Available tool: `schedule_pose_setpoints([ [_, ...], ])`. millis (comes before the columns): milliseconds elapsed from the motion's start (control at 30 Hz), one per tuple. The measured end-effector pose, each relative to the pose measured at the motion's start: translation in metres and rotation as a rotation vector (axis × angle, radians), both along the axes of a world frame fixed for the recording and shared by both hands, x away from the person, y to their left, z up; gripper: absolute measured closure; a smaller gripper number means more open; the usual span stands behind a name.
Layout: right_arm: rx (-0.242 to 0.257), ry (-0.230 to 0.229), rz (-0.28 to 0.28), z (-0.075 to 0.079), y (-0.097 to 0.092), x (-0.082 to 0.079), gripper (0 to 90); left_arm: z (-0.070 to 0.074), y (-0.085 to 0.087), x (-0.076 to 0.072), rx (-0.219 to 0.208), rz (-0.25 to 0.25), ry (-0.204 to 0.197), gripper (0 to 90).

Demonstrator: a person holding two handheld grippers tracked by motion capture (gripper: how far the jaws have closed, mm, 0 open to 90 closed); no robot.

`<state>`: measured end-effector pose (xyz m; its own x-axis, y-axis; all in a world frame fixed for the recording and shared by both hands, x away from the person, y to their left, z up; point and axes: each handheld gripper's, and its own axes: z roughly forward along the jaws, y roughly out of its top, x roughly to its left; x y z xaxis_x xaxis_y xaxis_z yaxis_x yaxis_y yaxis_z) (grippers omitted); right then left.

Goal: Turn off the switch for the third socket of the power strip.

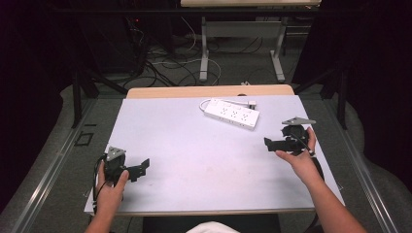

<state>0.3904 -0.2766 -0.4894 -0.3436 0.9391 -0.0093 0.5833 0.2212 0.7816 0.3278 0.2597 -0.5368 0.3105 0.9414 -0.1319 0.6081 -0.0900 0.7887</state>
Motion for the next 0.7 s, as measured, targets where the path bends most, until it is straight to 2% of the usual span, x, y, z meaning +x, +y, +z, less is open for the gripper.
schedule_pose_setpoints([
  [167, -0.012, 0.004, 0.018, 0.002, 0.003, 0.006, 0.0, 0.000, 0.000, 0.000, -0.001, -0.003, -0.001, 1.9],
  [300, -0.016, 0.028, 0.029, 0.004, 0.007, 0.012, 0.0, 0.000, 0.000, 0.000, -0.002, -0.004, 0.000, 1.9],
  [400, -0.051, 0.032, 0.037, 0.007, 0.010, 0.017, 0.0, 0.000, -0.001, 0.000, -0.003, -0.005, 0.002, 1.9],
  [467, -0.053, 0.038, 0.038, 0.010, 0.012, 0.020, 0.0, 0.000, -0.001, 0.000, -0.001, -0.008, 0.005, 1.9],
  [633, -0.073, 0.013, 0.041, 0.014, 0.014, 0.028, 6.7, 0.000, -0.001, 0.000, -0.002, -0.010, 0.009, 1.9],
  [700, -0.061, 0.024, 0.031, 0.016, 0.015, 0.033, 7.5, 0.000, -0.001, 0.000, -0.002, -0.011, 0.008, 1.9],
])
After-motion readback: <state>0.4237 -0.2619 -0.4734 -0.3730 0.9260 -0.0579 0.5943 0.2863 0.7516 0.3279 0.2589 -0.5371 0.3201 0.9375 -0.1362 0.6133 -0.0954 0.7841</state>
